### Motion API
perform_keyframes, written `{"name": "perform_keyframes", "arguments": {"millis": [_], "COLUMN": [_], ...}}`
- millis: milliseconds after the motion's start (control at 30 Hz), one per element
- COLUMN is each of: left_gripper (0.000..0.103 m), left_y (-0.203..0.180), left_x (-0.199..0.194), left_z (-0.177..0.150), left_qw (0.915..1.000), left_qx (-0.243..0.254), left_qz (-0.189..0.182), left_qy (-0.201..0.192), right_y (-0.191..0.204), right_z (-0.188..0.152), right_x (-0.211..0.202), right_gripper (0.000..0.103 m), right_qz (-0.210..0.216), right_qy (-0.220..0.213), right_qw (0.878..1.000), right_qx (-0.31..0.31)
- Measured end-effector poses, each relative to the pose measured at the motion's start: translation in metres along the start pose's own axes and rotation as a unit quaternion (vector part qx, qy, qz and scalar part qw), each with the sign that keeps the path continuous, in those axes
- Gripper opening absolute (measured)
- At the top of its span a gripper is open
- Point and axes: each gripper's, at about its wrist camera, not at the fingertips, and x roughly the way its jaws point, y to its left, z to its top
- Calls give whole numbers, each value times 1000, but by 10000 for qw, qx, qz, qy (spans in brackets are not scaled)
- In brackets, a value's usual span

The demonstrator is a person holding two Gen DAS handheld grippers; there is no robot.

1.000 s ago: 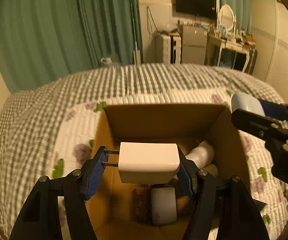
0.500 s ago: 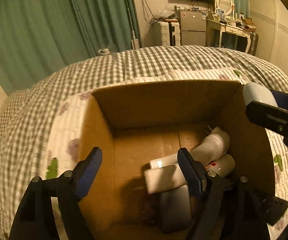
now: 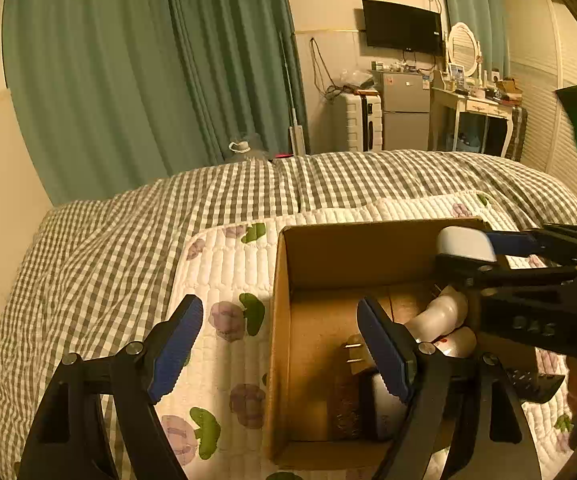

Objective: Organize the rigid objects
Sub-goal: 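Release the plug adapter into the box with left while right drops the earbud case in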

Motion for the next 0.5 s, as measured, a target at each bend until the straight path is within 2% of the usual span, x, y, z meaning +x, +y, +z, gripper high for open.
{"name": "perform_keyframes", "arguments": {"millis": [167,267,300,333,500], "left_gripper": [82,82,82,82,82], "left_y": [6,7,7,7,5], "left_x": [4,3,2,-1,-31], "left_z": [-8,-13,-13,-14,-10], "left_qw": [9999,9996,9995,9994,9986], "left_qx": [-3,-13,-16,-40,-118], "left_qz": [-34,-98,-114,-133,-129], "left_qy": [-125,-259,-287,-333,-492], "right_y": [14,19,18,17,9], "right_z": [7,13,15,16,18], "right_x": [21,21,20,17,-11], "right_gripper": [58,58,62,67,67], "right_qz": [-168,-229,-277,-333,-500], "right_qy": [189,165,140,110,-154], "right_qw": [9992,9982,9980,9981,9984], "right_qx": [-312,-529,-547,-516,-234]}}
